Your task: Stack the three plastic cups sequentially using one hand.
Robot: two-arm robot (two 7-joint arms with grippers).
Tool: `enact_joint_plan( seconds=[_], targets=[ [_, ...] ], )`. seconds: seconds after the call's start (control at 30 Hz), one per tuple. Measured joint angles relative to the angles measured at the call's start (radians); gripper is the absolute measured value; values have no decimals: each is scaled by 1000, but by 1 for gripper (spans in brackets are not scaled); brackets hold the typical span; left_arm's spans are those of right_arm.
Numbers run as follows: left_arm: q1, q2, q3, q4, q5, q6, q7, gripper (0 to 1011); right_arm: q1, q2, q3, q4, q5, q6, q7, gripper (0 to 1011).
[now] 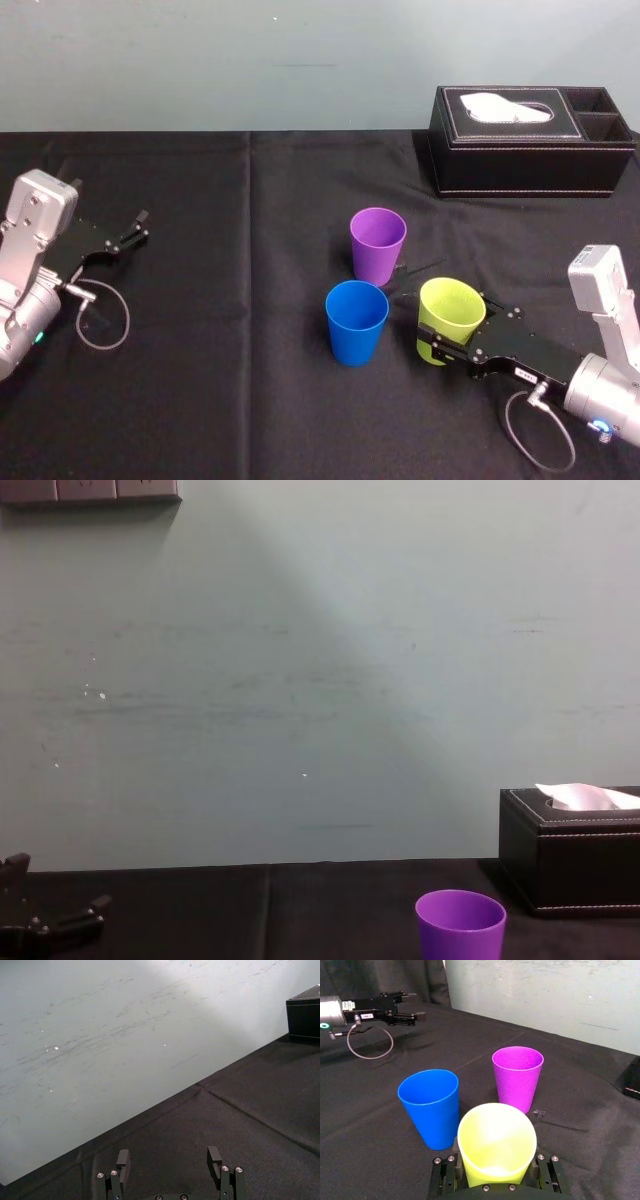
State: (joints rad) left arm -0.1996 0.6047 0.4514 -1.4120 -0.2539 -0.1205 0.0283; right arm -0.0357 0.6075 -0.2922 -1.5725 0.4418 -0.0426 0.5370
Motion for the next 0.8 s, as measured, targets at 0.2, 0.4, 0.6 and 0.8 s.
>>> enact_joint_plan(
  seconds=[0.2,0.4,0.6,0.8],
  targets=[
    [0,0,0,0,0,0,0,1011,-1,0,1,-1,0,-1,0,728],
    [0,0,0,0,0,0,0,1011,-8,2,7,-13,-1,-1,-14,728],
    [0,0,0,0,0,0,0,1011,-56,19,58,-111,25,48,-69,728],
    [0,0,0,0,0,0,0,1011,-74,49,105,-221,71,150,-105,728]
  ],
)
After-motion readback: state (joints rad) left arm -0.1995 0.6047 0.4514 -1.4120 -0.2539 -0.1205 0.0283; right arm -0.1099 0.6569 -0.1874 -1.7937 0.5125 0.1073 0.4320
